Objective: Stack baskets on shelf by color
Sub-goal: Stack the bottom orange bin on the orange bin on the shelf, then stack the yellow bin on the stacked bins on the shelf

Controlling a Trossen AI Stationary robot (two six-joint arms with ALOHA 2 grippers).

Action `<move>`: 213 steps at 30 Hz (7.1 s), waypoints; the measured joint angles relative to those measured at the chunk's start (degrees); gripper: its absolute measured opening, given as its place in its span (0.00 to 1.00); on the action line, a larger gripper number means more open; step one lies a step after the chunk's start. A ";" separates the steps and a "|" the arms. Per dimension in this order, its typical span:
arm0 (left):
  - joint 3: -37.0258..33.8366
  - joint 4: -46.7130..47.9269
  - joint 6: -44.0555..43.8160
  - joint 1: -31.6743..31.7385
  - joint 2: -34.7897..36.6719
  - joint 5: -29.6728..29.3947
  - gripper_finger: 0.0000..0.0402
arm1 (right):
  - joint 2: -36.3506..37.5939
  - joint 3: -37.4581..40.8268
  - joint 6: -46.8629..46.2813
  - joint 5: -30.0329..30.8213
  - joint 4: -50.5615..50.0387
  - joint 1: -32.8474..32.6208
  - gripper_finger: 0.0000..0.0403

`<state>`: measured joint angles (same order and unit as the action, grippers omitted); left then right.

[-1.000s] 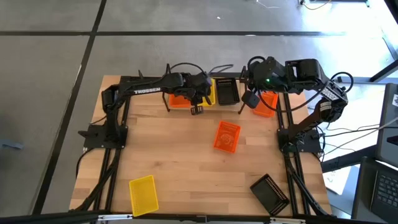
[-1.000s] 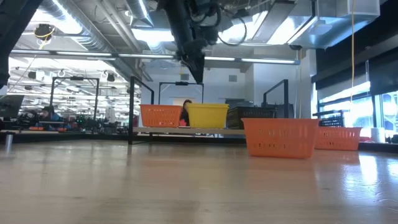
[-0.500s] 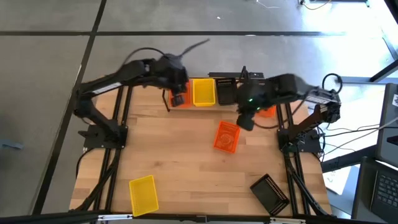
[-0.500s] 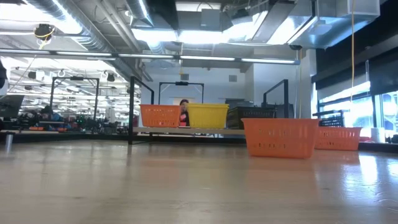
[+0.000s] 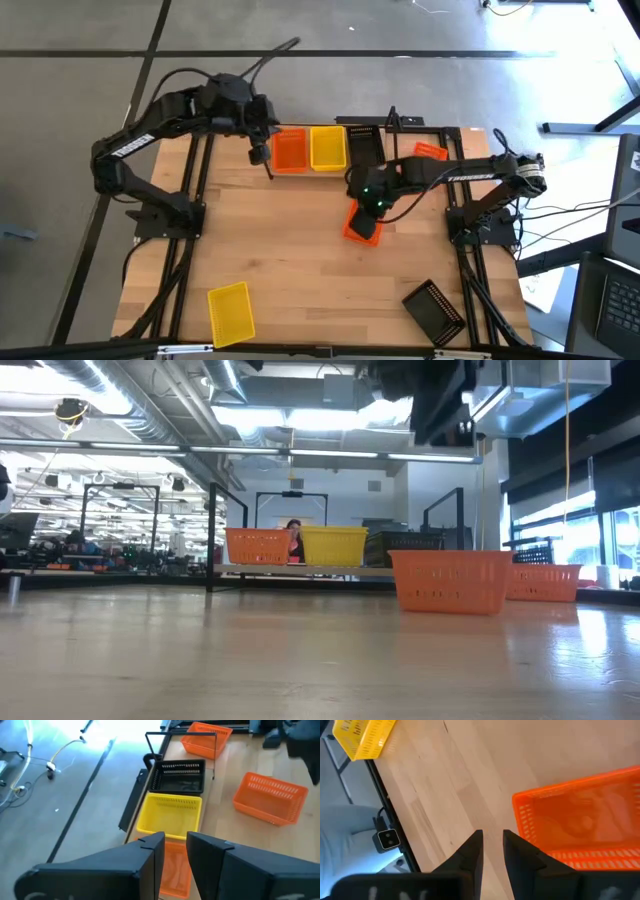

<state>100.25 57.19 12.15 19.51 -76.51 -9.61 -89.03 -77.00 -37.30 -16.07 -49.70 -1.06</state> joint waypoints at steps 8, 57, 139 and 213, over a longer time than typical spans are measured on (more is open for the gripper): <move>-0.01 0.40 0.18 1.61 0.48 -0.10 0.18 | 0.02 10.03 5.77 -0.92 11.61 -2.81 0.18; -0.02 0.87 0.09 7.97 0.43 -0.13 0.18 | -9.03 17.62 8.07 10.79 18.35 -7.73 0.03; -0.07 4.90 -1.54 11.34 1.24 -4.67 0.18 | -26.73 -18.37 49.83 6.52 31.94 16.36 0.20; -39.44 13.12 -32.71 -9.28 22.66 28.43 0.18 | -15.65 -48.62 52.34 5.46 -15.67 9.95 0.01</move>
<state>60.81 70.30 -20.55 10.23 -53.85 18.81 -104.68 -125.62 15.05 -10.61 -65.37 8.89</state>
